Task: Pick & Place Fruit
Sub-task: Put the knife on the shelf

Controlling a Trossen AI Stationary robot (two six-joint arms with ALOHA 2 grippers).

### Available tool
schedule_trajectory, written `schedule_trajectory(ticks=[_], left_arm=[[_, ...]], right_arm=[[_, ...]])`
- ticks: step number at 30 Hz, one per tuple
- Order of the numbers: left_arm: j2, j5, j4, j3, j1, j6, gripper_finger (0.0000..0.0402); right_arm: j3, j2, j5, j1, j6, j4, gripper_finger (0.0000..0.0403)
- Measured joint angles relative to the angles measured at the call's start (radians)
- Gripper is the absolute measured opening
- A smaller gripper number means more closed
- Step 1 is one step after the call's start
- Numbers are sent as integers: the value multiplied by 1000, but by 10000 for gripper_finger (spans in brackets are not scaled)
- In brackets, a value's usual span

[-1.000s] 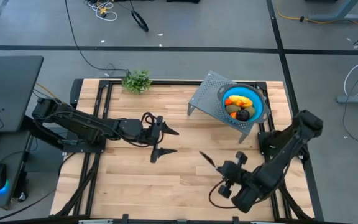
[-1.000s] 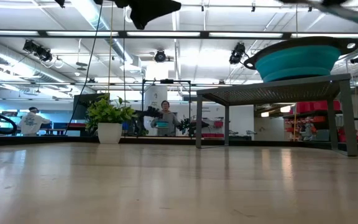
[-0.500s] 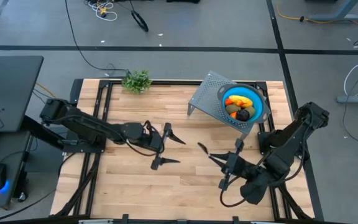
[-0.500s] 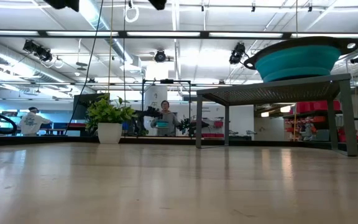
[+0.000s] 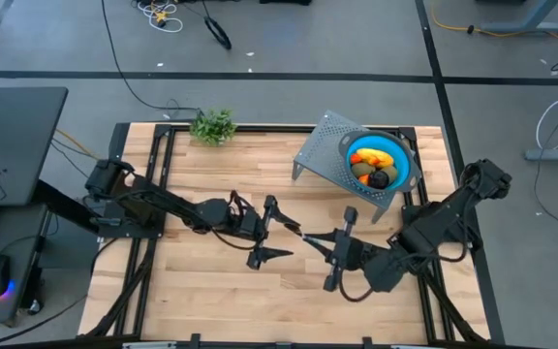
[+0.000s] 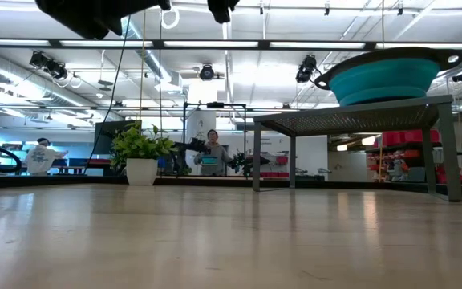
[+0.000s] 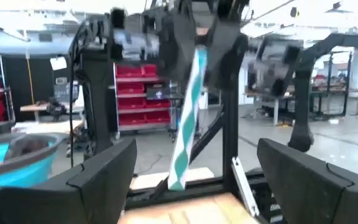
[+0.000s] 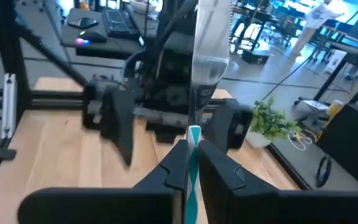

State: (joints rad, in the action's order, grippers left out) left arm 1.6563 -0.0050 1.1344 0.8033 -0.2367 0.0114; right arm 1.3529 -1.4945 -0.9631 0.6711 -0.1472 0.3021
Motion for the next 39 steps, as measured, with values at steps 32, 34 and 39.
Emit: schedule_trajectory(ticks=[32,34,39], left_arm=[[0,-121,-64,75,-39,72,343],[0,-135,-63,75,-39,68,335],[0,-137,-53,75,-39,47,298]], right_arm=[[0,-3,182,-101,156,-157,31],[0,-3,182,-101,156,-157,31],[0,-3,182,-101,165,-157,31]])
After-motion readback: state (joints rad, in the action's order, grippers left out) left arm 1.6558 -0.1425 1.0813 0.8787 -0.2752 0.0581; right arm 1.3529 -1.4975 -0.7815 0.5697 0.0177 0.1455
